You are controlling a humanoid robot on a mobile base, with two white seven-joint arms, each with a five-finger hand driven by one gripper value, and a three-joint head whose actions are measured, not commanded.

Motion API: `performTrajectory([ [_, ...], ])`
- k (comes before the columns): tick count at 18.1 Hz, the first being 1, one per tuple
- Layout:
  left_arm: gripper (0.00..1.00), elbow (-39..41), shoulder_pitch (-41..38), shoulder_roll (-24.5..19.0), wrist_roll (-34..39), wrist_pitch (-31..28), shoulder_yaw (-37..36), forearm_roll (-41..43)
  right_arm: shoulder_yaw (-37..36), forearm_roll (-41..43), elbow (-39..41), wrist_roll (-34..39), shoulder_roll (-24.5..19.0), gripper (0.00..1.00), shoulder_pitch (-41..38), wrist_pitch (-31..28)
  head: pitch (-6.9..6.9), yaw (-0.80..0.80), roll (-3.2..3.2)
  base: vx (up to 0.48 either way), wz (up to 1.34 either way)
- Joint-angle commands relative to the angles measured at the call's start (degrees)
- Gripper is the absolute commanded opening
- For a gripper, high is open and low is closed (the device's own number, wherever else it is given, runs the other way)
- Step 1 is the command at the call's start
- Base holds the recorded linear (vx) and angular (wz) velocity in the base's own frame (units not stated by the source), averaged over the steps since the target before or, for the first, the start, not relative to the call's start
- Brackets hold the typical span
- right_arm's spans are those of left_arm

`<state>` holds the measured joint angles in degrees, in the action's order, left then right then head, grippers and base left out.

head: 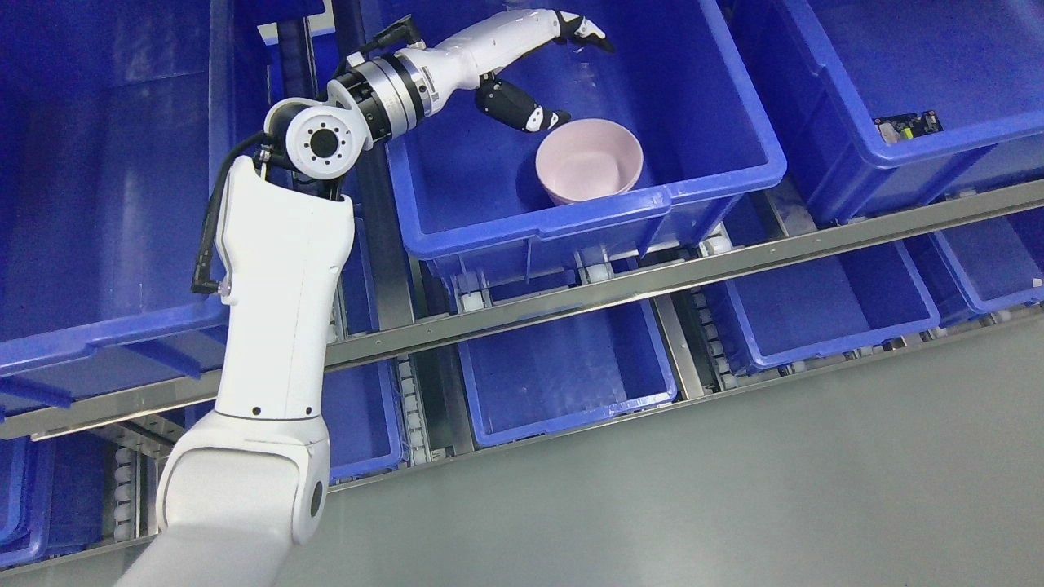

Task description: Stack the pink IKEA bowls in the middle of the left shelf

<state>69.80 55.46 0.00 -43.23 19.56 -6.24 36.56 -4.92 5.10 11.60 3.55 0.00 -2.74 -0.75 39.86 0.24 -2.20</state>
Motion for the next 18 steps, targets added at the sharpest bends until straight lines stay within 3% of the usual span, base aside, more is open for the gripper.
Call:
performTrajectory([
  [1, 0.93, -2.1, -0.6, -1.0, 15.6, -0.1, 1.3, -1.7, 0.0, 0.0, 0.0, 0.0, 1.0, 1.0, -0.1, 0.0, 0.0, 0.0, 0.0, 0.021, -0.05],
  [3, 0.94, -2.3, -0.9, -1.0, 27.1, -0.2, 2.1, -11.5, 0.0, 0.0, 0.0, 0.0, 1.0, 1.0, 0.0, 0.0, 0.0, 0.0, 0.0, 0.012, -0.03],
  [6, 0.94, -1.7, -2.5, -1.0, 36.8, -2.2, 2.6, -36.8, 0.0, 0.0, 0.0, 0.0, 1.0, 1.0, 0.0, 0.0, 0.0, 0.0, 0.0, 0.0, 0.0],
  [8, 0.99, 2.7, -6.4, -1.0, 38.3, -5.7, 4.4, -38.2, 0.0, 0.1, 0.0, 0.0, 1.0, 1.0, 0.0, 0.0, 0.0, 0.0, 0.0, -0.009, -0.02],
  [13, 1.0, 13.7, -14.9, -1.0, 38.6, -10.6, 4.6, -38.2, 0.0, 0.0, 0.0, 0.0, 1.0, 1.0, 0.0, 0.0, -0.01, 0.0, 0.0, -0.017, -0.03],
  [18, 1.0, 18.7, -20.0, -1.0, 38.5, -11.1, 4.1, -38.2, 0.0, 0.0, 0.0, 0.0, 1.0, 1.0, 0.0, 0.0, -0.01, 0.0, 0.0, -0.079, -0.02],
])
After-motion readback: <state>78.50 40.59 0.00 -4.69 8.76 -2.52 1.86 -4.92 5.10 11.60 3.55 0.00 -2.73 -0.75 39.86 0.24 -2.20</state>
